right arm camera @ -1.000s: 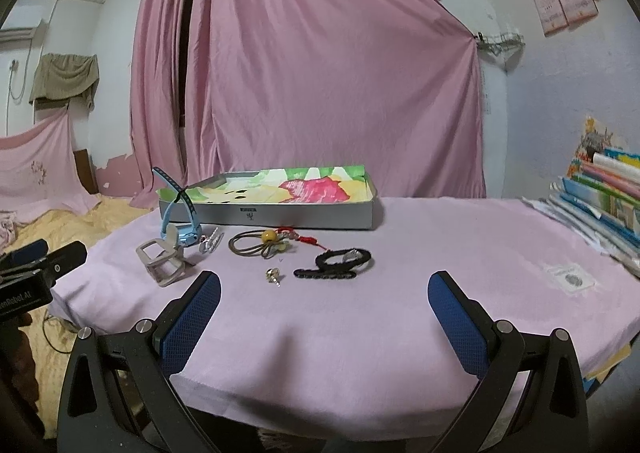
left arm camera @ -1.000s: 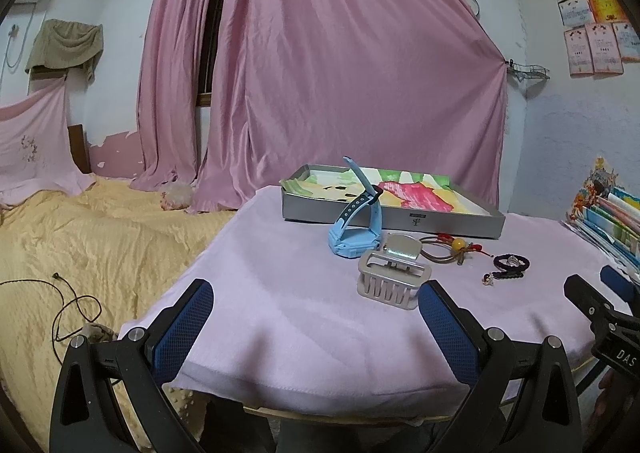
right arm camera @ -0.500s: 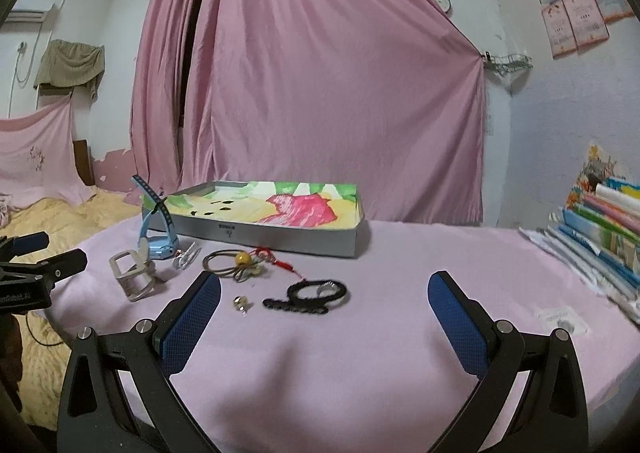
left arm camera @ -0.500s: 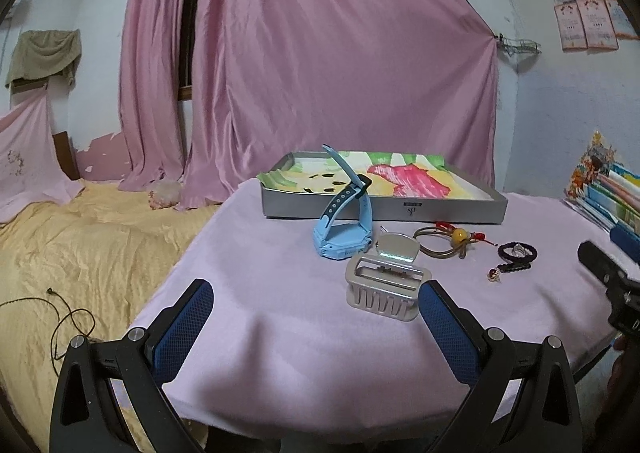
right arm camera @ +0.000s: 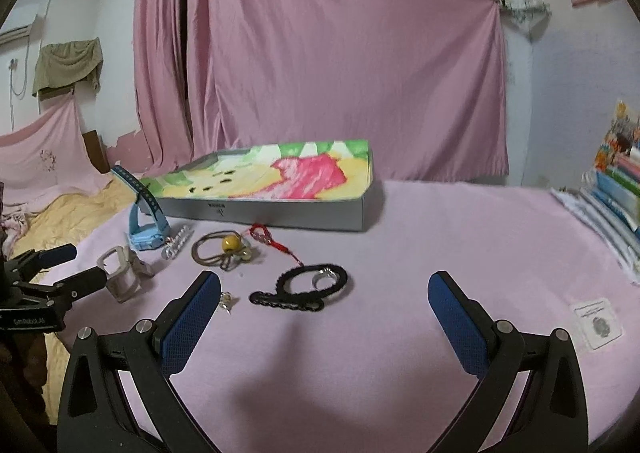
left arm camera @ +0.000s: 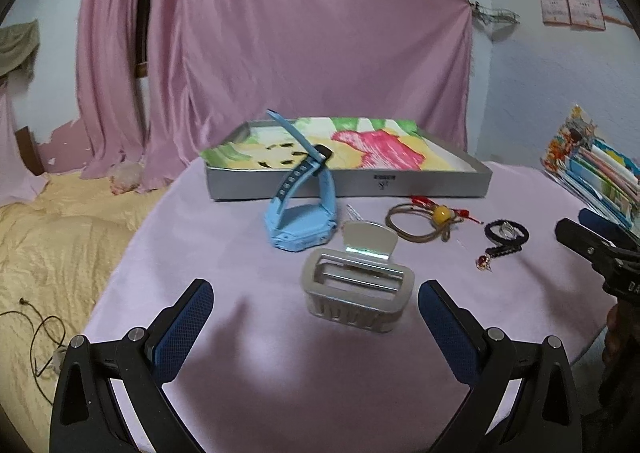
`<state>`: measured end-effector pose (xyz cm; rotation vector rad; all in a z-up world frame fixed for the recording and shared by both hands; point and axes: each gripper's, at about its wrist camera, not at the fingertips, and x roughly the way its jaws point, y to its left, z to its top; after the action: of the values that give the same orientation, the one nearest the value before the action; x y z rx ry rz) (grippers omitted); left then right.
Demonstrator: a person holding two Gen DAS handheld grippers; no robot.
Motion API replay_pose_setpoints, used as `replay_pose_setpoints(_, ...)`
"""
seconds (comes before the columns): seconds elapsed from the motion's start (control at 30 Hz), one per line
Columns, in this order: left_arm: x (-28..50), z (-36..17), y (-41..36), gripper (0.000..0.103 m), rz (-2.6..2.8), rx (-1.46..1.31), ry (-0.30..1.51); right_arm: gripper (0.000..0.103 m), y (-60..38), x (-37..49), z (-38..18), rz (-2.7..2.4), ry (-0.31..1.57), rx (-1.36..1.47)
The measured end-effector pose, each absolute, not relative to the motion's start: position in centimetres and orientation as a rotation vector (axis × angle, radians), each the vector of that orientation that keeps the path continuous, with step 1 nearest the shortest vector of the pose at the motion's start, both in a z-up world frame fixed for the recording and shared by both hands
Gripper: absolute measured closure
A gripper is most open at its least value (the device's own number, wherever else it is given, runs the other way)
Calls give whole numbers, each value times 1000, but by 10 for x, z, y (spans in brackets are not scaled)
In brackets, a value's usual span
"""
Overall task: Organize jewelry
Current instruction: 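Grasp the grey plastic watch holder with the left tool while the right tool grasps the gold earring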
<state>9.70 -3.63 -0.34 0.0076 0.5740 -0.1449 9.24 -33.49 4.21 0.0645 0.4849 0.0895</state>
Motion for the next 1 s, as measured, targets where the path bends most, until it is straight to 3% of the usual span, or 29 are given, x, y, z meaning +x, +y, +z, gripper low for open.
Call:
replay_pose_setpoints(0.2, 109, -7, -46, 0, -179, 50, 616, 3, -334, 104, 34, 121, 563, 48)
replay_pose_setpoints(0.27, 112, -8, -48, 0, -191, 65, 630, 10, -330, 108, 32, 152, 593, 35)
replay_pose_setpoints(0.33, 114, -8, -48, 0, -198, 75, 640, 27, -327, 111, 33, 182, 616, 25)
replay_pose_setpoints(0.53, 119, -8, -47, 1, -221, 73, 658, 51, -313, 125, 31, 291, 693, 24)
replay_pose_setpoints(0.6, 121, -8, -46, 5, -227, 67, 661, 52, -307, 128, 30, 313, 706, 18)
replay_pose_setpoints(0.7, 123, -9, -46, 9, -240, 54, 674, 64, -299, 130, 28, 343, 722, 10)
replay_pose_setpoints(1.0, 129, -12, -49, 28, -272, 63, 710, 72, -281, 133, 24, 395, 761, -31)
